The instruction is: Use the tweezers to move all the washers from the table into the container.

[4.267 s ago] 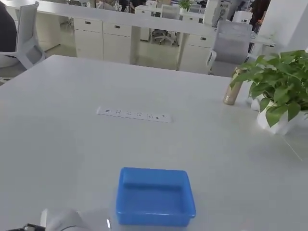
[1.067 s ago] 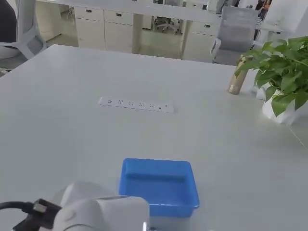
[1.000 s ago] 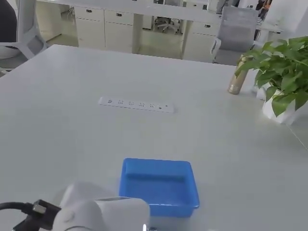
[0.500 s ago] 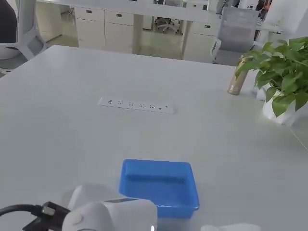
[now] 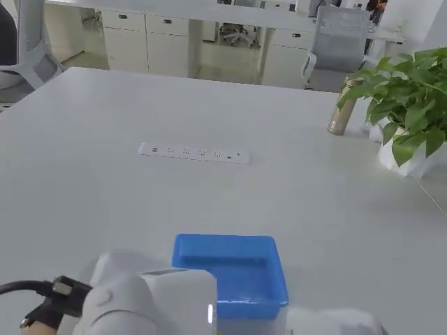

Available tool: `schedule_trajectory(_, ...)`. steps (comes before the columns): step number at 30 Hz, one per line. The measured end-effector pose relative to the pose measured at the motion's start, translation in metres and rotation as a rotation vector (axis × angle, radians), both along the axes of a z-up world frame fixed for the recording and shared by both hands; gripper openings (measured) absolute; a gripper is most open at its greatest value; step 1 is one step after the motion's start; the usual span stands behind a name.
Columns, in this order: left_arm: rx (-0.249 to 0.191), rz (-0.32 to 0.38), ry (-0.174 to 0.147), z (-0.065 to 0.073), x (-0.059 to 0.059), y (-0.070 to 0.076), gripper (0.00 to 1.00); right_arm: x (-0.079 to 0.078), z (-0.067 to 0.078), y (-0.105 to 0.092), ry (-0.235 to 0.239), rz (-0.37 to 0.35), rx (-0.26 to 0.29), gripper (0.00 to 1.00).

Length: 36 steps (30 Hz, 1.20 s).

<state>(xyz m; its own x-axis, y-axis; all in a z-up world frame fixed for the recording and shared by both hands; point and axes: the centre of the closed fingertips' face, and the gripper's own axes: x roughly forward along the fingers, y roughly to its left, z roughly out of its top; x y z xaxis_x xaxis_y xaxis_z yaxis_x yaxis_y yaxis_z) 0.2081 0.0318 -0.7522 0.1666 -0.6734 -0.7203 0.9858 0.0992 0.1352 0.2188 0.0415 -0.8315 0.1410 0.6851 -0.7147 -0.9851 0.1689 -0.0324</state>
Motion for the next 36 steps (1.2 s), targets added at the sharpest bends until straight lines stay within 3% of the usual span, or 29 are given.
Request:
schedule_trajectory(6,0.013,-0.004,-0.005,0.000,0.008,-0.001,0.00,0.007,0.000,0.002,0.002,-0.017,0.020,0.07)
schedule_trajectory(11,0.035,-0.008,-0.010,-0.001,0.014,-0.003,0.00,0.011,-0.004,0.004,0.042,-0.032,0.050,0.07)
schedule_trajectory(21,0.029,-0.017,0.001,-0.001,0.021,-0.007,0.00,0.014,-0.003,0.003,0.048,-0.036,0.045,0.07)
schedule_trajectory(26,0.038,-0.040,-0.004,-0.001,0.021,-0.009,0.00,0.013,0.000,0.002,0.037,-0.026,0.040,0.08)
schedule_trajectory(36,0.039,-0.056,0.007,-0.002,0.021,-0.013,0.00,0.012,0.011,-0.002,0.056,-0.050,0.093,0.07)
